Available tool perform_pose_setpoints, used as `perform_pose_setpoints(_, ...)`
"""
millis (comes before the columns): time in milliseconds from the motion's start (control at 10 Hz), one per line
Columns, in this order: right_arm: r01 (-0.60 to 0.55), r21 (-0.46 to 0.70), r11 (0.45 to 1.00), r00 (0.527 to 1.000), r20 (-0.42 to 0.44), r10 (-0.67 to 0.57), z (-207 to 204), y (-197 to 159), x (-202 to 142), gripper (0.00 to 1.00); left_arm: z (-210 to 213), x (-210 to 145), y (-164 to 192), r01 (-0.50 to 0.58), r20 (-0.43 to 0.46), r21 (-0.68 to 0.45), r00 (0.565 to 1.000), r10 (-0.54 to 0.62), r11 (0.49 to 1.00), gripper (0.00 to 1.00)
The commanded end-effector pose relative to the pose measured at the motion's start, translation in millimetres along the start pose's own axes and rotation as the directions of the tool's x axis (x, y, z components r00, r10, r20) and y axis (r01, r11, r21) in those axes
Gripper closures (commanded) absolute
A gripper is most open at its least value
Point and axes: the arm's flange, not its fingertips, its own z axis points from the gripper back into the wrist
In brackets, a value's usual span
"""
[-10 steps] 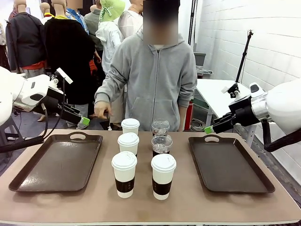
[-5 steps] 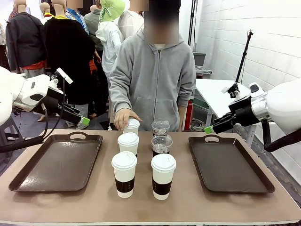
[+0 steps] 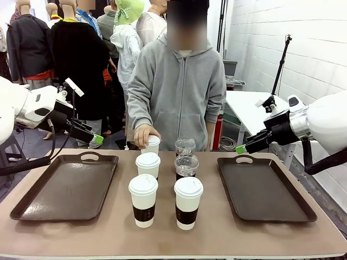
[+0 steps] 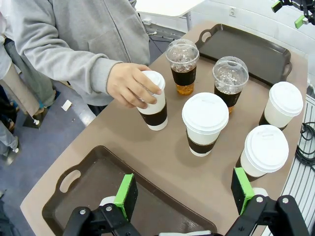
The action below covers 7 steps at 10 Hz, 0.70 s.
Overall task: Distribute the coffee onto the tray.
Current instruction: Pick up one iced Americano and place it on the right Handle tray.
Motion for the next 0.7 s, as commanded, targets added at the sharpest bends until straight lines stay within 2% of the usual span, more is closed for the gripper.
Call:
perform_pose_setpoints(0, 0.005, 0.012, 1.000, 1.000, 0.007, -0.005, -3.9, -1.4, -0.5, 0.00, -0.4, -1.8, 0.0, -0.003, 0.002, -0.005, 1.000, 0.003, 1.000, 0.00)
perform_pose_setpoints(200, -0.011, 0.004, 1.000, 1.000, -0.015, 0.012, -2.0, -5.4, 6.9, 0.00, -0.4, -1.8, 0.0, -0.003, 0.002, -0.005, 1.000, 0.003, 1.000, 0.00)
perform_pose_setpoints(500, -0.036, 0.024, 0.999, 0.998, -0.052, 0.037, -12.5, -33.7, 30.7, 0.00, -0.4, -1.8, 0.0, -0.003, 0.002, -0.005, 1.000, 0.003, 1.000, 0.00)
perform_pose_setpoints(600, -0.048, 0.025, 0.999, 0.998, -0.039, 0.049, -20.3, -49.4, 39.1, 0.00, -0.4, -1.8, 0.0, -0.003, 0.002, -0.005, 1.000, 0.003, 1.000, 0.00)
